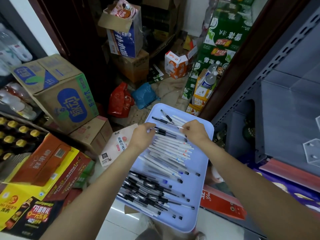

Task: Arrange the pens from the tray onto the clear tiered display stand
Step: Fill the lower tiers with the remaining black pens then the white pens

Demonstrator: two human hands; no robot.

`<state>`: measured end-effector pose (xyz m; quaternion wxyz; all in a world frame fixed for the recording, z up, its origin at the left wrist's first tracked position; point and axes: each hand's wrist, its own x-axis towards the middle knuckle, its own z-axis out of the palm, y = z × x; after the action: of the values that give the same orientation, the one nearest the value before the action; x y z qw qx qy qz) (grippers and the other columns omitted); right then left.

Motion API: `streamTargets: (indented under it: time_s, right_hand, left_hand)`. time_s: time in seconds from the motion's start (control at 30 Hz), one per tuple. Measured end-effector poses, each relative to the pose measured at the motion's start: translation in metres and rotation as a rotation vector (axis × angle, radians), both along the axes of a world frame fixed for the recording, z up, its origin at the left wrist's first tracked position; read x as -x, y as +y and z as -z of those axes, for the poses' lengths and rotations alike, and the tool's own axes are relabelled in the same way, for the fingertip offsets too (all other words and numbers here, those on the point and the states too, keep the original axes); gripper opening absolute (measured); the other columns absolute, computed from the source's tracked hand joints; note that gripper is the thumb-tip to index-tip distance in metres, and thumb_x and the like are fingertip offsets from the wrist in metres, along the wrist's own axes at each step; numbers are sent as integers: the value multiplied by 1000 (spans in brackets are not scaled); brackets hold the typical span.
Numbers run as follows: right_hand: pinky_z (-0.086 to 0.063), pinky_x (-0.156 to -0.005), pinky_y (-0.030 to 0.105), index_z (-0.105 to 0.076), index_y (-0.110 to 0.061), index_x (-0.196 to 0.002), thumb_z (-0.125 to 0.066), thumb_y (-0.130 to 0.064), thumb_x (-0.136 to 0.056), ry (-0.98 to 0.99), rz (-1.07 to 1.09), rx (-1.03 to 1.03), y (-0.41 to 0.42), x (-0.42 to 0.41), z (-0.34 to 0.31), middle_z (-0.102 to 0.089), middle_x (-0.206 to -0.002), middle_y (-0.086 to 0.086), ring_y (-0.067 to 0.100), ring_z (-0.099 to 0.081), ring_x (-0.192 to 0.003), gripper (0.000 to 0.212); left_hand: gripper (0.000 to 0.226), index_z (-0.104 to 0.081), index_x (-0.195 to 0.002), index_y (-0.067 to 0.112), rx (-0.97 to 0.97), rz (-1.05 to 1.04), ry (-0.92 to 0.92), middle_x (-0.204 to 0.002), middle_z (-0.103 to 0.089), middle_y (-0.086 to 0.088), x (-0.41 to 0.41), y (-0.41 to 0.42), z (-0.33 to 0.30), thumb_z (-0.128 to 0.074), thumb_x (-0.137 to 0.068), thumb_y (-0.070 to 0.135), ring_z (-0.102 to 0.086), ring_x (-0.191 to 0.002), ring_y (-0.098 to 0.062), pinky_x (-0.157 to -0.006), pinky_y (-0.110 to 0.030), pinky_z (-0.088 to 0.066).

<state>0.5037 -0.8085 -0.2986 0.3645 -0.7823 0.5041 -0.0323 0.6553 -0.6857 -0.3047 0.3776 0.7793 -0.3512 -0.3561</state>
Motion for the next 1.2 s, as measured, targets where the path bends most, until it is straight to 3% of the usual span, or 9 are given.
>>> streamTargets:
  time_s: [0.13,0.2,0.27,0.37,0.47,0.6,0.73,0.93,1.2]
  right_hand:
    - [-54,-82,44,-62,19,-94,-60,-9,-90,-370,144,-232,19,15,-49,-58,-90,38,24,-47,-71,29]
    - [-54,-78,33,-64,16,-100,-60,-8,-89,-482,149,-286,25,24,-77,-61,-100,36,24,-50,-77,27]
    - [-55,-77,29,-68,5,-101,-59,-8,-90,-551,120,-303,28,37,-104,-63,-91,24,22,-55,-78,19]
    - [-56,-78,31,-69,0,-96,-58,-7,-91,-611,86,-279,28,65,-139,-61,-74,10,15,-57,-68,14]
    - [-54,-84,40,-62,15,-88,-60,-10,-90,-524,52,-179,17,104,-162,-58,-73,21,29,-58,-70,25]
    - [-43,-77,27,-60,-12,-110,-61,-31,-90,-338,51,136,-3,175,-201,-59,-89,0,15,-55,-84,28]
    - [-52,-75,27,-47,-23,-129,-56,-25,-93,-659,129,164,-22,256,-235,-58,-91,-4,12,-58,-84,38]
    - [-53,-66,15,-65,-15,-90,-57,1,-89,-936,134,130,-44,345,-235,-69,-81,3,9,-66,-67,18]
    - [-55,-70,15,-61,-14,-79,-61,2,-86,-1060,393,242,-85,414,-235,-67,-77,5,7,-69,-65,18]
  left_hand:
    - [15,-59,-102,10,32,-102,374,-96,-52,-7,14,-16,-41,-53,-94,21,-49,-90,-21,-74,-26,-38]
    - [25,-60,-105,8,54,-63,426,-99,-59,-9,30,-25,-67,-55,-93,29,-57,-95,-21,-81,-26,-42]
    - [27,-64,-104,8,153,-50,463,-102,-66,-6,51,-34,-93,-55,-92,31,-63,-99,-15,-88,-25,-45]
    - [20,-67,-91,10,346,-31,539,-87,-71,-2,87,-46,-130,-55,-92,26,-66,-79,-9,-73,-17,-51]
    - [21,-67,-82,6,452,-6,573,-74,-73,1,128,-59,-154,-55,-92,19,-68,-68,-10,-64,-22,-56]
    - [26,-60,-69,-2,526,32,205,-62,-67,-8,179,-76,-181,-63,-87,16,-63,-59,-10,-61,-25,-50]
    - [33,-51,-58,6,422,424,-316,-49,-51,5,240,-87,-214,-63,-88,17,-49,-45,-1,-48,-12,-33]
    - [19,-67,-78,3,478,516,-423,-59,-58,3,316,-108,-228,-62,-88,19,-52,-50,8,-52,-9,-34]
    - [21,-70,-90,6,491,231,-536,-72,-61,-8,338,-132,-226,-55,-93,20,-50,-63,-14,-56,-13,-34]
